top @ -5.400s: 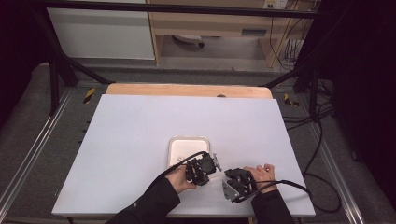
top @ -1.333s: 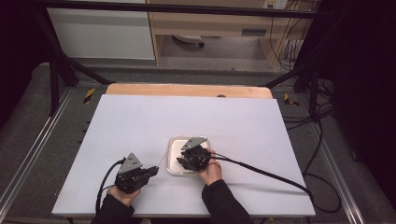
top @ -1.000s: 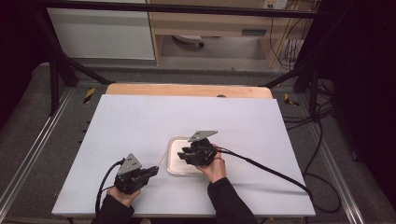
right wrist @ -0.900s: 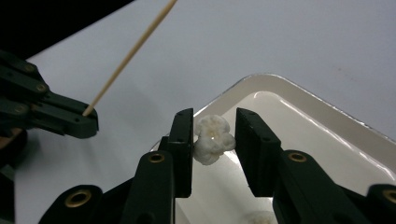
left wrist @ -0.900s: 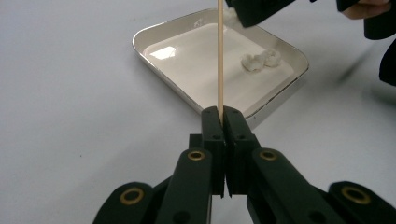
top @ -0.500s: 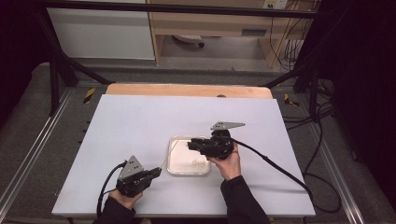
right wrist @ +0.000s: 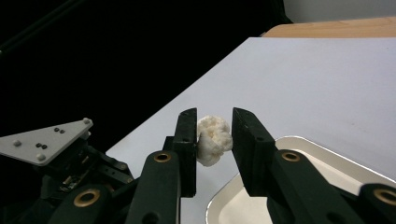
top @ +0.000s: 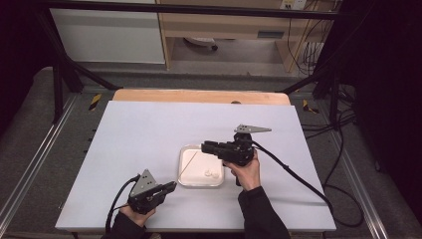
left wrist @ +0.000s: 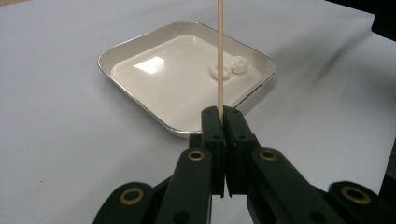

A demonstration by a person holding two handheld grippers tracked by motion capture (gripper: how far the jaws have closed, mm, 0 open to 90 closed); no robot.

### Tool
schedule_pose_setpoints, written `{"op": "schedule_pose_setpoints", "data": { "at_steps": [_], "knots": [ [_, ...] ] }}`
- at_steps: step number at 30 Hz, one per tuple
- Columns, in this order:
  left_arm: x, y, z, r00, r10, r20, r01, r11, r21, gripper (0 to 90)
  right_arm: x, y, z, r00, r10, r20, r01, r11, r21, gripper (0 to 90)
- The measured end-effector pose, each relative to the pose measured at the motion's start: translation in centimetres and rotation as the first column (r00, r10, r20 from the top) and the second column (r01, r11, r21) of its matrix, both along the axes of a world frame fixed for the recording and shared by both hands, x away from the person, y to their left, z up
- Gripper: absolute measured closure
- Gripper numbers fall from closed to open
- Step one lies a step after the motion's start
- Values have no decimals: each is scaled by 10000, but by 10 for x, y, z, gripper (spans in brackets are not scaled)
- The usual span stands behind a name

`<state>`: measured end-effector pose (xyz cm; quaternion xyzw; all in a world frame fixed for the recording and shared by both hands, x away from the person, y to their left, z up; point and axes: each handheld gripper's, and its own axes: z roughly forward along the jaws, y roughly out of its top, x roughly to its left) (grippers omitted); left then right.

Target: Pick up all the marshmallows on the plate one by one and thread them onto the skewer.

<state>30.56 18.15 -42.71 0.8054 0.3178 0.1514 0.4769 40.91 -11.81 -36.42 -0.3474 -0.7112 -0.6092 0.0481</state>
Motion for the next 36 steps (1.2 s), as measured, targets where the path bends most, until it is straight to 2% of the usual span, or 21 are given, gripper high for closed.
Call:
{"op": "schedule_pose_setpoints", "data": {
  "at_steps": [12,22,30,36],
  "knots": [
    [-1,-2,0,9999,-69,76,69,10000,2,882,1,7,-9,9985,374,-400,-360,9987,368,728],
    [-1,-3,-1,10000,-59,47,59,9999,89,884,0,12,-16,9964,588,-614,-569,9979,318,752],
    [-2,-5,-2,9999,-103,99,101,9997,233,885,-4,16,-21,9961,688,-560,-668,9971,360,768],
    [-2,-4,-3,9999,-55,84,54,9999,122,886,-7,20,-26,9962,700,-517,-675,9965,488,774]
  ]
}}
